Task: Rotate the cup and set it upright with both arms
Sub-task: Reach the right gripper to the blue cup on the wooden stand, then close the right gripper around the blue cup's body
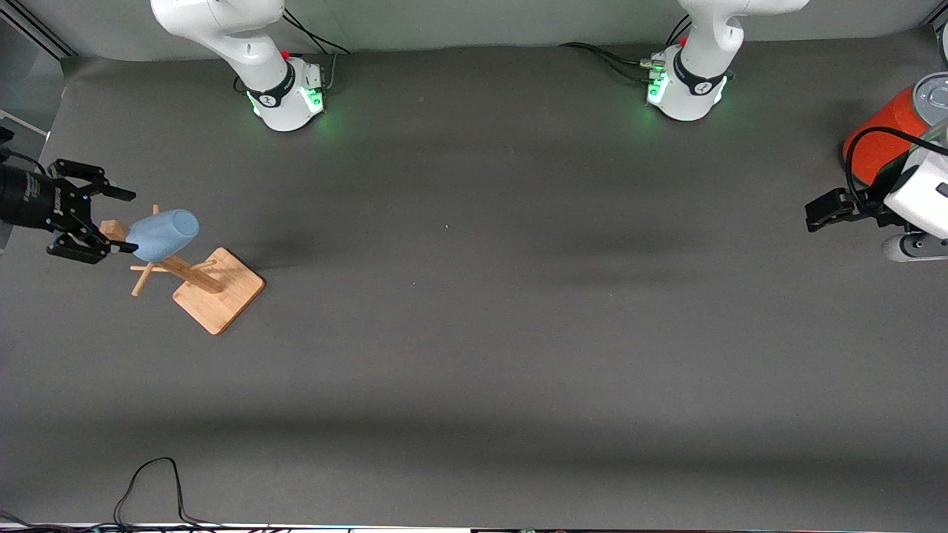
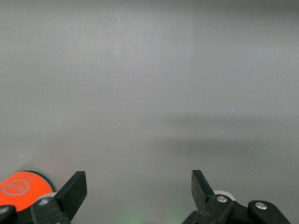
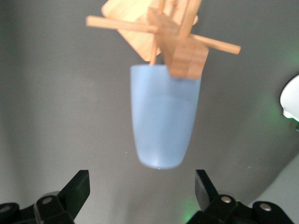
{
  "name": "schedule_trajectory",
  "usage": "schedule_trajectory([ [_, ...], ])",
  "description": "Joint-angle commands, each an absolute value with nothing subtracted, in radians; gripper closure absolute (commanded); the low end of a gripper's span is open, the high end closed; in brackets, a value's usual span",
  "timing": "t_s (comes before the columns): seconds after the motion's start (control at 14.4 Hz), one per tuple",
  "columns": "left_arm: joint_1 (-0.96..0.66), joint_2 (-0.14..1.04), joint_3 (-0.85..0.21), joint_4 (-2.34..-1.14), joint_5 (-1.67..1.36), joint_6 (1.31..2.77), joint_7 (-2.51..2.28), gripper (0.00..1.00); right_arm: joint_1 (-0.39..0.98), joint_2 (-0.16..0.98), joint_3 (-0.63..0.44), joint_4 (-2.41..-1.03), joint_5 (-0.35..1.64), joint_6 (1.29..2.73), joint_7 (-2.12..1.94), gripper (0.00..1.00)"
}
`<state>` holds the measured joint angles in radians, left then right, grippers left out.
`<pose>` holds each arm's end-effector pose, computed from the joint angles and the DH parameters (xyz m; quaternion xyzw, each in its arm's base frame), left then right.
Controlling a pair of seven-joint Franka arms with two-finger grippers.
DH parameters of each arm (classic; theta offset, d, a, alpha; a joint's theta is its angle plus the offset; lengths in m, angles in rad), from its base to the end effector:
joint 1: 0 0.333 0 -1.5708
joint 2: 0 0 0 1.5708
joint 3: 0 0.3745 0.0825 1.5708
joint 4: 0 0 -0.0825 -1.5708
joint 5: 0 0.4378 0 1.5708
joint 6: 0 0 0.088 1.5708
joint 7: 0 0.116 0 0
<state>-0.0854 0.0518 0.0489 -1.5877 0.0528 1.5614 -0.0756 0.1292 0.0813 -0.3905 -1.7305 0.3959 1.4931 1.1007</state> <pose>0.6227 -0.0174 0.6327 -0.9987 -0.0188 0.0374 0.0298 0.5991 -0.1037 0.5488 -0.7439 0.6250 0.2130 0.1031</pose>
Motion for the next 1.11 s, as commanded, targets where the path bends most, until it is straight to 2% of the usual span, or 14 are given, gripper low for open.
schedule_trajectory([
  [0.0,-0.097,0.041,0.055,-1.597,0.066,1.571,-0.066,0.0,0.121,0.175,-0.417,-1.704,0.445,1.411,1.152,0.0],
  [0.42,-0.097,0.041,0.055,-1.597,0.066,1.571,-0.066,0.0,0.123,0.172,-0.43,-1.735,0.439,1.402,1.129,0.0],
  [0.83,-0.098,0.044,0.055,-1.597,0.066,1.572,-0.066,0.0,0.126,0.155,-0.437,-1.842,0.42,1.522,0.967,0.0],
  [1.04,-0.098,0.044,0.055,-1.597,0.066,1.572,-0.066,0.0,0.126,0.155,-0.454,-1.842,0.42,1.531,0.942,0.0],
])
